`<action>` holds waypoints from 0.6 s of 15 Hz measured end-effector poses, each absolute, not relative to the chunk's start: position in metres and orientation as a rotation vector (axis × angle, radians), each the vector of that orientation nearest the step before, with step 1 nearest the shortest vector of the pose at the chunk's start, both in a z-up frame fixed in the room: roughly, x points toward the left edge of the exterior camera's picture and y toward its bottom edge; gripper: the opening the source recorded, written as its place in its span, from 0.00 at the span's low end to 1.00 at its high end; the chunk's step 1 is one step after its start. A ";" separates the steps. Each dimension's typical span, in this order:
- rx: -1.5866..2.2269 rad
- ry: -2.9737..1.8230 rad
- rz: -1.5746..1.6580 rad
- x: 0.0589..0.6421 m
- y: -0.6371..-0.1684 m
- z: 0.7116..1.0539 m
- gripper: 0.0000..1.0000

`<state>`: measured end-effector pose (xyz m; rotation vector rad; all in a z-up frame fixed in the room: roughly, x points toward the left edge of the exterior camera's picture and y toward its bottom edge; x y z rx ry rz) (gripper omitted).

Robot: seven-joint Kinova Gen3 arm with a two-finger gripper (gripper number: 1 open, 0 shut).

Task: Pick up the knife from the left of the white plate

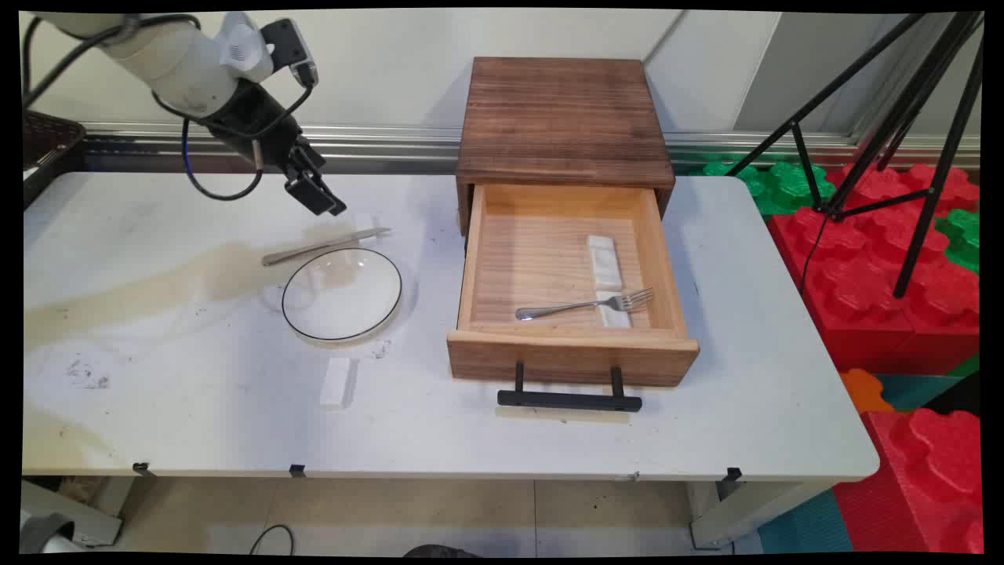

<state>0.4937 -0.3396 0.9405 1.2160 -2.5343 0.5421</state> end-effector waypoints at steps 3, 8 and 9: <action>1.235 -2.570 0.543 0.506 -0.361 0.931 1.00; 1.234 -2.634 0.525 0.524 -0.394 0.913 1.00; 1.229 -2.652 0.515 0.528 -0.402 0.907 1.00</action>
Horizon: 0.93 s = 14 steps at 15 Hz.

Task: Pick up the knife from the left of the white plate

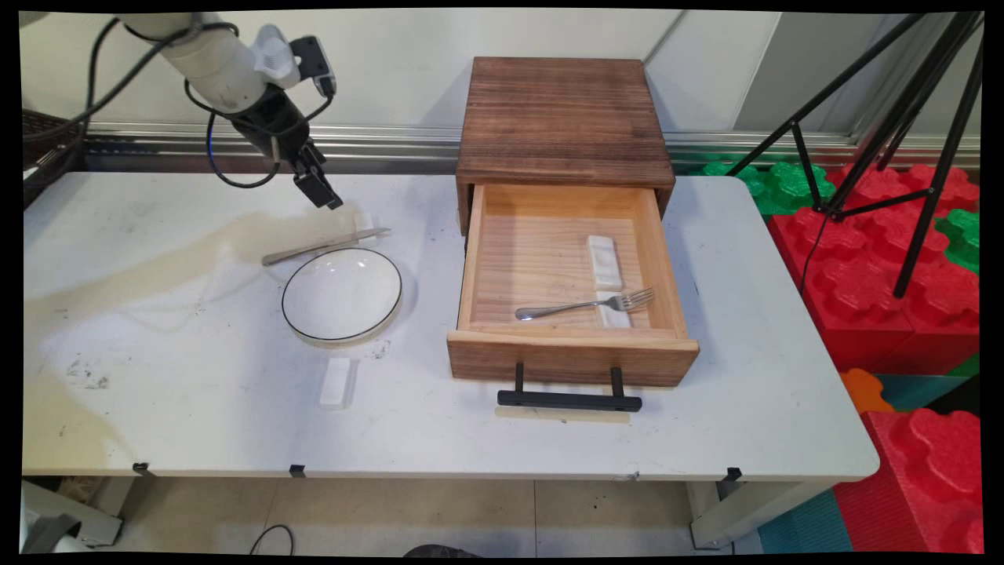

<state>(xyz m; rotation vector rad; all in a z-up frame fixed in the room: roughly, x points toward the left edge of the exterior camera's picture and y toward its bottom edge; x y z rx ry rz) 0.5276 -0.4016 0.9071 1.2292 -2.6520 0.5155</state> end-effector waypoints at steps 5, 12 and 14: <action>1.207 -2.714 0.461 0.539 -0.424 0.884 1.00; 1.197 -2.774 0.352 0.552 -0.437 0.852 1.00; 1.196 -2.787 0.326 0.555 -0.440 0.844 1.00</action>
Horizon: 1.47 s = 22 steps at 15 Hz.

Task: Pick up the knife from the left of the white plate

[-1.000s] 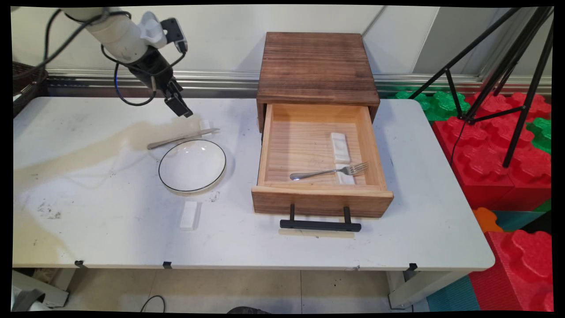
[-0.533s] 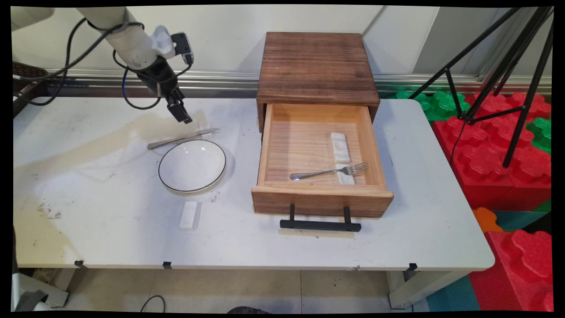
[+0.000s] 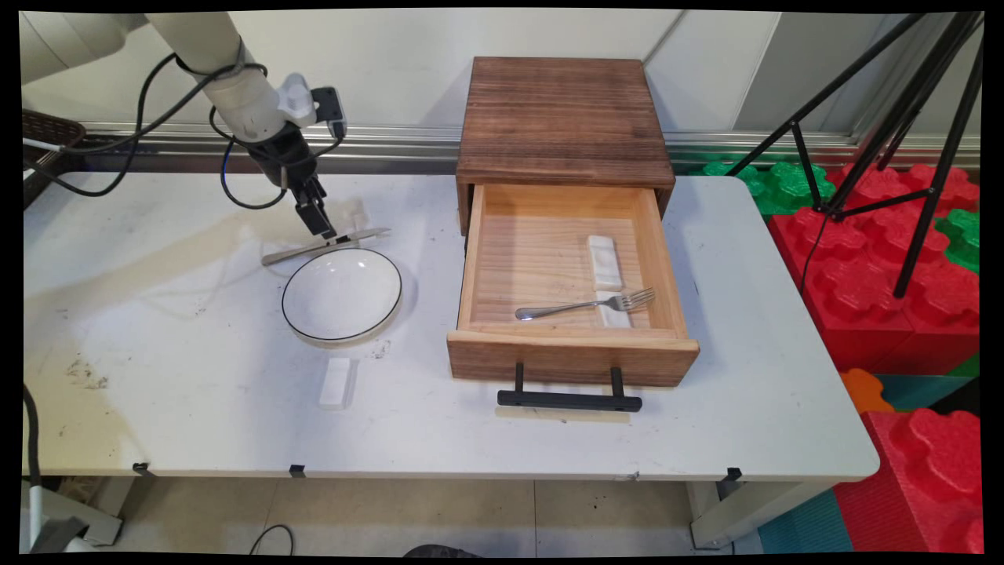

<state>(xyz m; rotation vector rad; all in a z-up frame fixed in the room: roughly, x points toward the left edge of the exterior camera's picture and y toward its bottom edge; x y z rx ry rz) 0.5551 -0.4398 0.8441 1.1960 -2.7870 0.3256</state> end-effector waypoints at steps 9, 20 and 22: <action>1.168 -2.810 0.246 0.564 -0.457 0.816 1.00; 1.142 -2.812 0.222 0.570 -0.465 0.801 1.00; 1.128 -2.816 0.215 0.570 -0.465 0.800 1.00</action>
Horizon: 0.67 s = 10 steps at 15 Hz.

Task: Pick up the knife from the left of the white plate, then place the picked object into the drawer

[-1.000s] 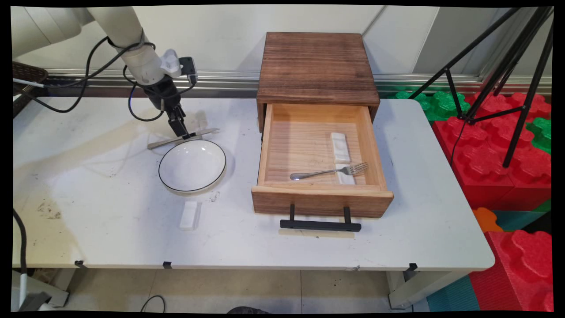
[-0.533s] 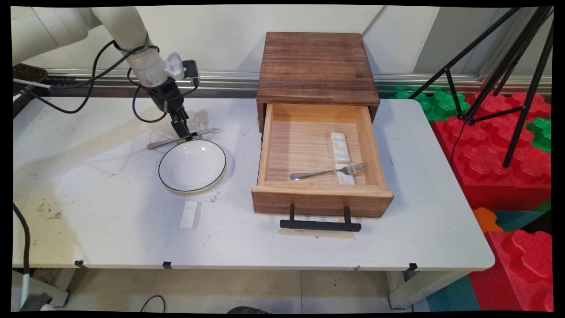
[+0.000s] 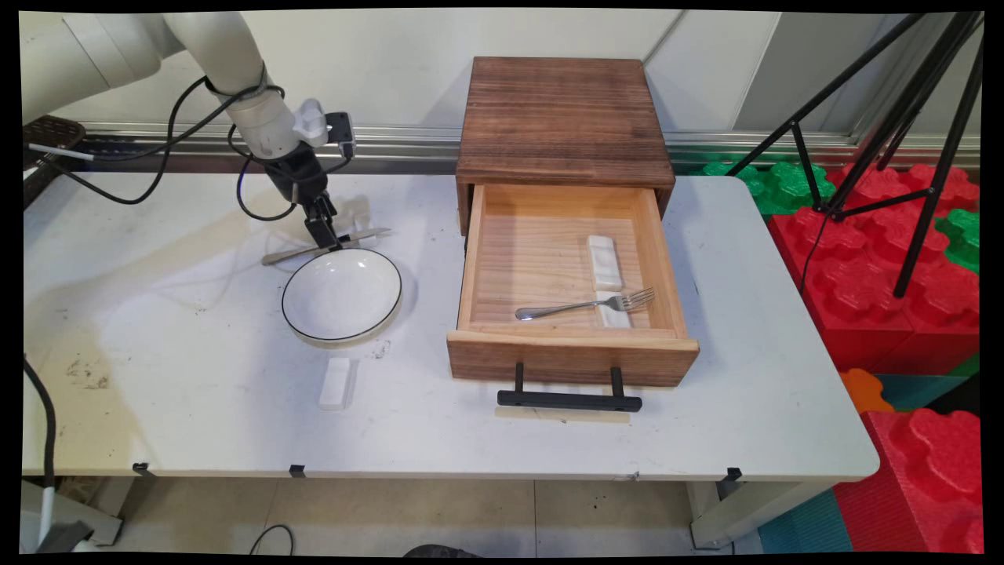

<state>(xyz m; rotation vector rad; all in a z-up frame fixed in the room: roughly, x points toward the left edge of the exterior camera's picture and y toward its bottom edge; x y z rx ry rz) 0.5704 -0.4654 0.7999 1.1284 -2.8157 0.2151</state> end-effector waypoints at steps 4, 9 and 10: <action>1.100 -2.822 0.205 0.569 -0.463 0.800 0.00; 1.077 -2.821 0.192 0.566 -0.455 0.804 0.00; 1.080 -2.818 0.193 0.566 -0.453 0.805 0.00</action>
